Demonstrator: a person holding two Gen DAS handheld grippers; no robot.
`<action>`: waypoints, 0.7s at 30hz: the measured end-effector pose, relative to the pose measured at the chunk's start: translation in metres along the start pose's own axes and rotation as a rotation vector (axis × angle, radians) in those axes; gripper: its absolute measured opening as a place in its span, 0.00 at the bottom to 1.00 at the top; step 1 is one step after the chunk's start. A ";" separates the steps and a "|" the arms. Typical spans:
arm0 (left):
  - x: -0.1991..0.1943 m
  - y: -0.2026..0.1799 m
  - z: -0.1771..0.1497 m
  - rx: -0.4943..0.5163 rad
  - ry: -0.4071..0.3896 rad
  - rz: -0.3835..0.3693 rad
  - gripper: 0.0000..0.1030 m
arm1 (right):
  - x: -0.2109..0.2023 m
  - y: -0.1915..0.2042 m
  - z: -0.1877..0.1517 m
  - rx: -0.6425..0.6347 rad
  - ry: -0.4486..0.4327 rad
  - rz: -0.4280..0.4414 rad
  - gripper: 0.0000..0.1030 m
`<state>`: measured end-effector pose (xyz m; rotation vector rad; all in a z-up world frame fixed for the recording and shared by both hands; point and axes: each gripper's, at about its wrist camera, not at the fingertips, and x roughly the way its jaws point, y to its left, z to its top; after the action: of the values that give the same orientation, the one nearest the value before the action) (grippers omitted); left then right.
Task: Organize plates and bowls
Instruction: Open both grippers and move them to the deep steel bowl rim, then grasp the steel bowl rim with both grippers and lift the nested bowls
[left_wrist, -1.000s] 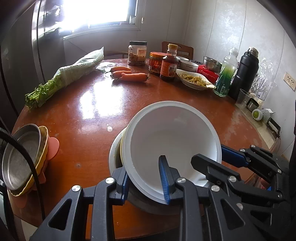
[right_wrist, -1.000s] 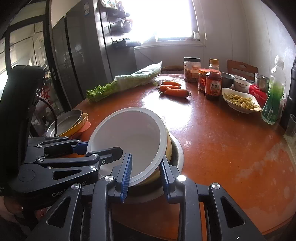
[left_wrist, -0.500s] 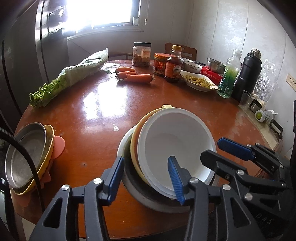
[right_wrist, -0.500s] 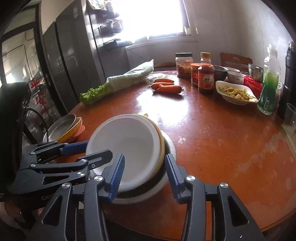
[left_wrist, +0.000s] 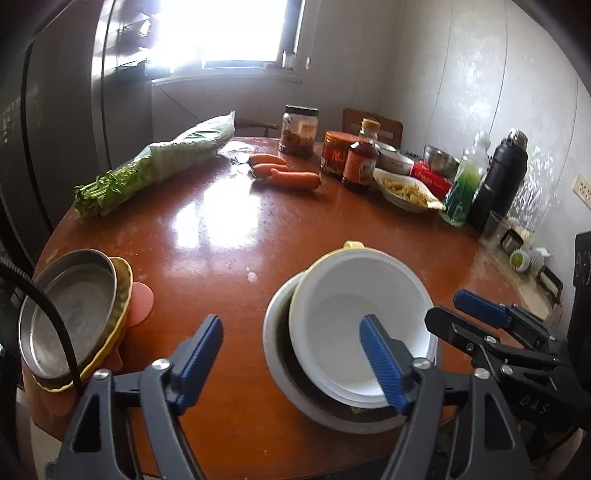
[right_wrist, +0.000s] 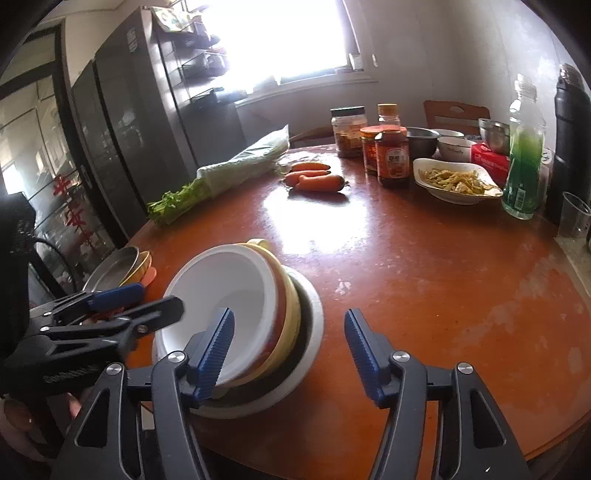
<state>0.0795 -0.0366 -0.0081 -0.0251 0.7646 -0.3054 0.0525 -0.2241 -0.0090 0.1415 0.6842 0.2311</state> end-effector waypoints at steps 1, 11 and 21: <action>0.000 0.002 0.000 -0.006 -0.002 0.001 0.77 | 0.000 -0.001 0.001 0.003 -0.002 -0.009 0.64; 0.005 0.008 0.001 -0.003 -0.015 0.031 0.82 | 0.007 -0.001 0.001 0.012 0.016 -0.018 0.72; 0.025 0.010 0.000 -0.014 0.024 0.028 0.82 | 0.026 0.000 -0.002 0.026 0.080 -0.011 0.73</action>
<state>0.0988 -0.0339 -0.0263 -0.0243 0.7905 -0.2742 0.0708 -0.2172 -0.0264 0.1538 0.7672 0.2187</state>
